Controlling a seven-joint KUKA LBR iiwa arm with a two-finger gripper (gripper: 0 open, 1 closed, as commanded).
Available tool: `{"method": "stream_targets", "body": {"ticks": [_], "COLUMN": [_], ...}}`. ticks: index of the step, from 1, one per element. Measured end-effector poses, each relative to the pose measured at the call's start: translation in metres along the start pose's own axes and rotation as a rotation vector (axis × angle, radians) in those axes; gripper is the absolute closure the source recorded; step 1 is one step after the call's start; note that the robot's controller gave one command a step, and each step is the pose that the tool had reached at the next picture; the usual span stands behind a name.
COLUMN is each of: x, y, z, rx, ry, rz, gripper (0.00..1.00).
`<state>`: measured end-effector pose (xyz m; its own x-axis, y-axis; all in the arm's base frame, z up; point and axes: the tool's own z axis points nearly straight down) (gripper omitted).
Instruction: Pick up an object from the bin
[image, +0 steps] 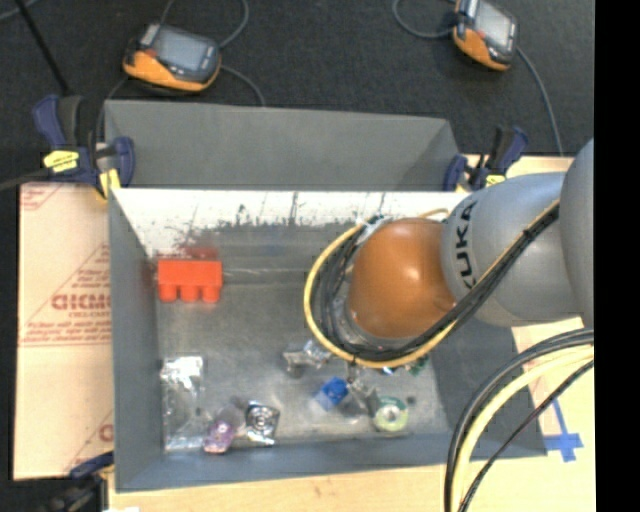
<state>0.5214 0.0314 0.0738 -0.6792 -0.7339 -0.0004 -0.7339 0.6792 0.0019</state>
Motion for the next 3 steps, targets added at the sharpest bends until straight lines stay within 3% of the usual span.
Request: {"method": "stream_targets", "body": {"ticks": [1, 2, 3], "x": [0.000, -0.003, -0.005], "y": [-0.002, -0.039, -0.014], "z": [-0.002, -0.125, -0.231], "rx": [0.003, 0.012, 0.010], "ry": [-0.002, -0.007, -0.007], "rz": [0.001, -0.085, -0.233], "gripper": [1.00, 1.00, 1.00]}}
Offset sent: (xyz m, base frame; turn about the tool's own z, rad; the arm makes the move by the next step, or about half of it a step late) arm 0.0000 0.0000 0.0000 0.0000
